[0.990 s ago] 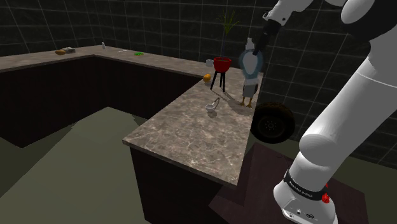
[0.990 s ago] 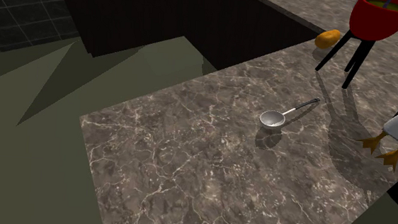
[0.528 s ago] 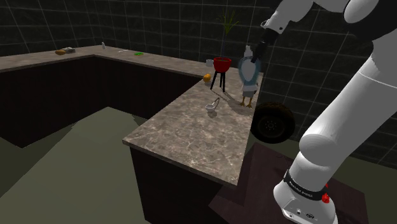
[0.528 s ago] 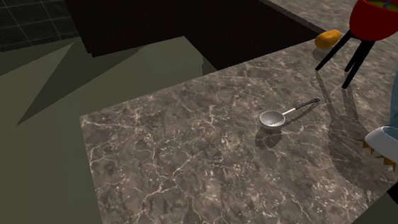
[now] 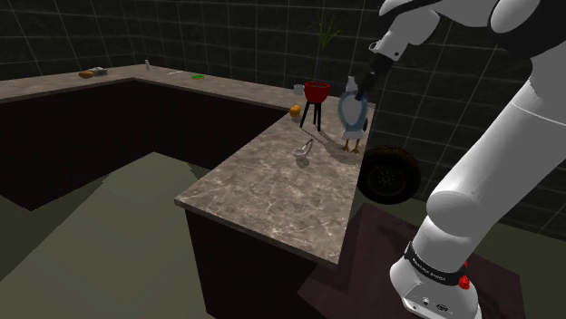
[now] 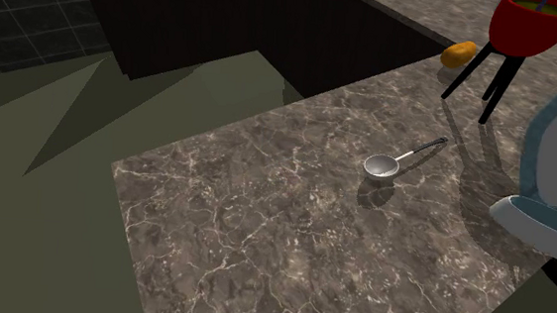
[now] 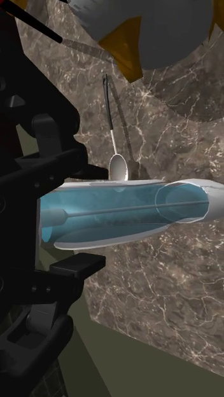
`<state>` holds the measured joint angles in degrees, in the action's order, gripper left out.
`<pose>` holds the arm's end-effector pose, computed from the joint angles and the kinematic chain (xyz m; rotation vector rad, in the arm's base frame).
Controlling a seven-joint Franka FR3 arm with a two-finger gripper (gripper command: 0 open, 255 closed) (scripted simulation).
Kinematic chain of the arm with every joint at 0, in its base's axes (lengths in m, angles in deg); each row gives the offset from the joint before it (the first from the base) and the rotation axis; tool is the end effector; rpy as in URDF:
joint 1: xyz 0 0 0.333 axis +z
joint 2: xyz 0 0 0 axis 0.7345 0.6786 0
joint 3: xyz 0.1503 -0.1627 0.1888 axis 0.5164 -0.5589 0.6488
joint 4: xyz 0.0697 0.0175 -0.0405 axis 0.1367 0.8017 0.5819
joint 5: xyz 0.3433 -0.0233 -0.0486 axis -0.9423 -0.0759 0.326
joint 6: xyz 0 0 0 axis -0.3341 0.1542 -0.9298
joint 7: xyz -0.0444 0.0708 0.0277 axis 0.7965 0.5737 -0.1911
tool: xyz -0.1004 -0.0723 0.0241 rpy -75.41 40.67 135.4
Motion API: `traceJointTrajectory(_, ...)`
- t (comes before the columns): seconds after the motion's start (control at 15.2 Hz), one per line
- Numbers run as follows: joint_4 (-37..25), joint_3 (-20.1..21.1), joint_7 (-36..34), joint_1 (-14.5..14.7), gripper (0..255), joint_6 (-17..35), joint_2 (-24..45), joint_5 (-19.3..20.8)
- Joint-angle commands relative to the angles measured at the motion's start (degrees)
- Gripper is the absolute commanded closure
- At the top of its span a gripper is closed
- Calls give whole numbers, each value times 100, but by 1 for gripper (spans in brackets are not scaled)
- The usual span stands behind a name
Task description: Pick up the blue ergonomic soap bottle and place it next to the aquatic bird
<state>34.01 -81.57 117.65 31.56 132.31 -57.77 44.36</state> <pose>0.3396 -0.3369 0.5105 -2.8421 -0.1585 -0.3984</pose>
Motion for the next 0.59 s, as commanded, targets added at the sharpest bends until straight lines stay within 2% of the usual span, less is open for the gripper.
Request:
traceJointTrajectory(0.0,156,1,48,-2,255,147,-8,-6)
traceJointTrajectory(0.53,669,-20,282,-1,255,696,86,-105)
